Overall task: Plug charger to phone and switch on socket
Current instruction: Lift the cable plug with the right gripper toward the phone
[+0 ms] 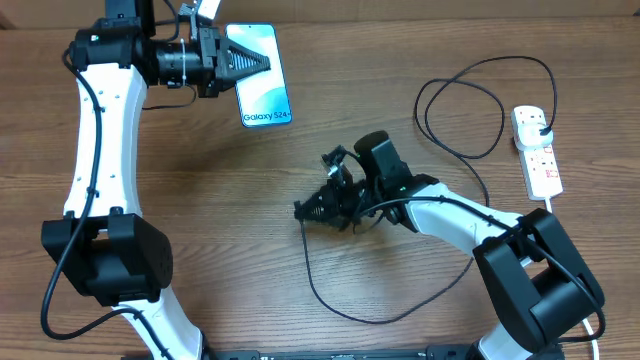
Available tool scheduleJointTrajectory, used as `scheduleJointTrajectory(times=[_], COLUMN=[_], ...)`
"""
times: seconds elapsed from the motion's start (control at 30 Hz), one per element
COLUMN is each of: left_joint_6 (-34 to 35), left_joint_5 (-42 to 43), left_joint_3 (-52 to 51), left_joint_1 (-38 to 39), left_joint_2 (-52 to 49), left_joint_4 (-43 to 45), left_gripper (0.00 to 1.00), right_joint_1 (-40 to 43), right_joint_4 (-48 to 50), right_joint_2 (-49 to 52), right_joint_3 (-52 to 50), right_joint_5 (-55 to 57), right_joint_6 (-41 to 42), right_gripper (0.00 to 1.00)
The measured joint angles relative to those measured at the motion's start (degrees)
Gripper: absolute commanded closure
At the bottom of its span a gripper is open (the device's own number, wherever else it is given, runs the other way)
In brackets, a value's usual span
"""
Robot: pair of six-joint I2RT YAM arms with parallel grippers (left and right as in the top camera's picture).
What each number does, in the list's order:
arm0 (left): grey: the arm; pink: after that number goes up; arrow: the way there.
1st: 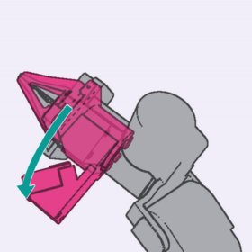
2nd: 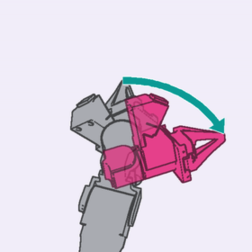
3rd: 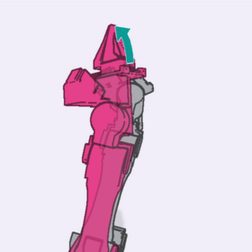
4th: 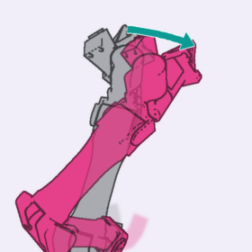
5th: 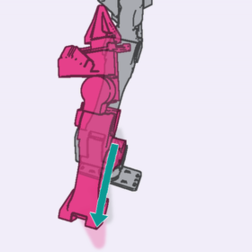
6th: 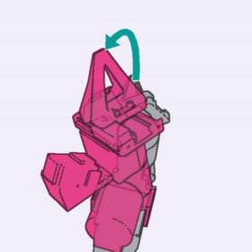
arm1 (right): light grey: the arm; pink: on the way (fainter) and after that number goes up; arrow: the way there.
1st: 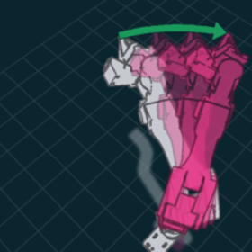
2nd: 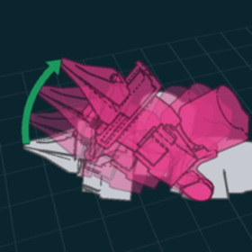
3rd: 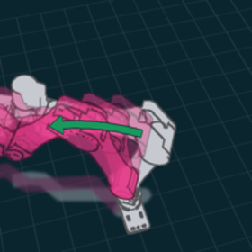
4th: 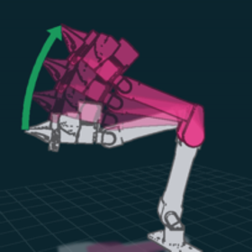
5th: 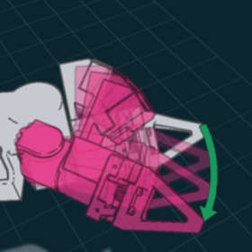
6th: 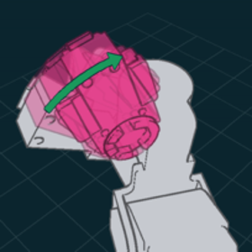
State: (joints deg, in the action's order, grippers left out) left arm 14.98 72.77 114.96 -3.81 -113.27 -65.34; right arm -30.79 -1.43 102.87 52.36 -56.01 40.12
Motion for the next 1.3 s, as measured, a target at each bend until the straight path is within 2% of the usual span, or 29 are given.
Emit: scheduleJointTrajectory(times=[0.23, 0.6, 0.9, 1.3], left_joint_6=[-0.5, -0.6, 0.0, 1.3], left_joint_5=[7.3, 11.4, 12.4, 9.4], left_joint_3=[0.0, 0.0, 0.0, 0.0], left_joint_1=[-0.9, -2.0, -2.1, -1.9], left_joint_2=[0.0, 0.0, 0.0, 0.0], left_joint_4=[4.1, 4.6, 5.4, 5.4], left_gripper=[0.96, 0.96, 0.96, 0.96], right_joint_1=[0.4, 0.4, 1.6, 1.8], right_joint_4=[19.9, 54.3, 64.9, 70.0], right_joint_2=[0.0, 0.1, 0.1, 0.1], right_joint_3=[-0.2, -0.3, -0.3, -0.3], right_joint_5=[-12.8, -16.6, -14.3, -10.1], right_joint_6=[6.8, 27.9, 39.4, 42.8], right_gripper=[0.96, 0.96, 0.96, 0.96])
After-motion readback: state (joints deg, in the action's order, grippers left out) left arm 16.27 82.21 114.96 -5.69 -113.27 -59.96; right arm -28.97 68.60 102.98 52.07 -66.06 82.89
